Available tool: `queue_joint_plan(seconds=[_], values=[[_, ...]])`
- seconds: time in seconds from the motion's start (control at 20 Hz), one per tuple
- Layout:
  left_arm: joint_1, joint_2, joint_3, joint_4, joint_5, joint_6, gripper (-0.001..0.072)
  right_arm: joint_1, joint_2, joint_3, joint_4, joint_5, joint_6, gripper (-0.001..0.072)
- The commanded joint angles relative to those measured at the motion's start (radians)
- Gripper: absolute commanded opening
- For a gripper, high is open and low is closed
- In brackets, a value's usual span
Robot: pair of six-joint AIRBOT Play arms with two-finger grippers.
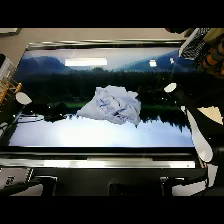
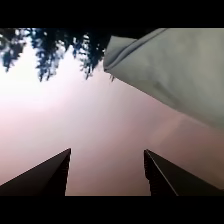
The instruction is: Fold the clothes and pants, and hang the long-sleeved shirts on hangers.
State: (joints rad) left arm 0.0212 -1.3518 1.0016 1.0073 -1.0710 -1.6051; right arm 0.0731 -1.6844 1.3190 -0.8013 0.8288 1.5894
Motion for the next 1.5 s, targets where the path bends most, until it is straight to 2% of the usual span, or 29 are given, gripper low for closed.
queue_joint_plan(seconds=[0.0,0.25,0.5,0.6,0.65,0.85,1.0,1.05,1.2,1.35,1.45], values=[[0.013,-0.031,-0.149,-0.235,0.194,0.152,0.0505,-0.001,0.029,0.001,-0.04,0.02,0.0,0.0039],[-0.025,-0.133,-0.135,-0.402,0.302,0.248,0.0505,-0.001,0.037,0.001,-0.039,0.046,0.008,0.0039],[-0.071,-0.236,-0.05,-0.425,0.313,0.255,0.0488,-0.001,0.037,0.001,-0.038,0.064,0.023,0.0039],[-0.082,-0.259,-0.014,-0.425,0.313,0.256,0.0206,-0.001,0.039,0.001,-0.038,0.068,0.023,0.0038],[-0.084,-0.261,0.0,-0.424,0.312,0.256,0.001,-0.001,0.043,0.001,-0.038,0.067,0.023,0.0038],[-0.058,-0.224,0.111,-0.409,0.238,0.297,0.0012,-0.001,0.126,0.001,-0.119,0.023,0.024,0.0037],[0.005,-0.13,0.225,-0.357,0.174,0.285,0.0011,-0.001,0.265,0.002,-0.359,-0.044,0.221,0.0037],[0.03,-0.084,0.266,-0.334,0.161,0.264,0.0011,-0.001,0.322,0.008,-0.441,-0.055,0.255,0.0037],[0.093,0.065,0.381,-0.274,0.121,0.197,0.0011,-0.001,0.493,0.047,-0.602,-0.045,0.262,0.0037],[0.136,0.229,0.476,-0.186,0.079,0.111,0.0011,-0.001,0.664,0.097,-0.688,-0.047,0.261,0.0038],[0.149,0.343,0.509,-0.117,0.063,0.051,0.0011,-0.001,0.769,0.126,-0.688,-0.061,0.24,0.0038]])
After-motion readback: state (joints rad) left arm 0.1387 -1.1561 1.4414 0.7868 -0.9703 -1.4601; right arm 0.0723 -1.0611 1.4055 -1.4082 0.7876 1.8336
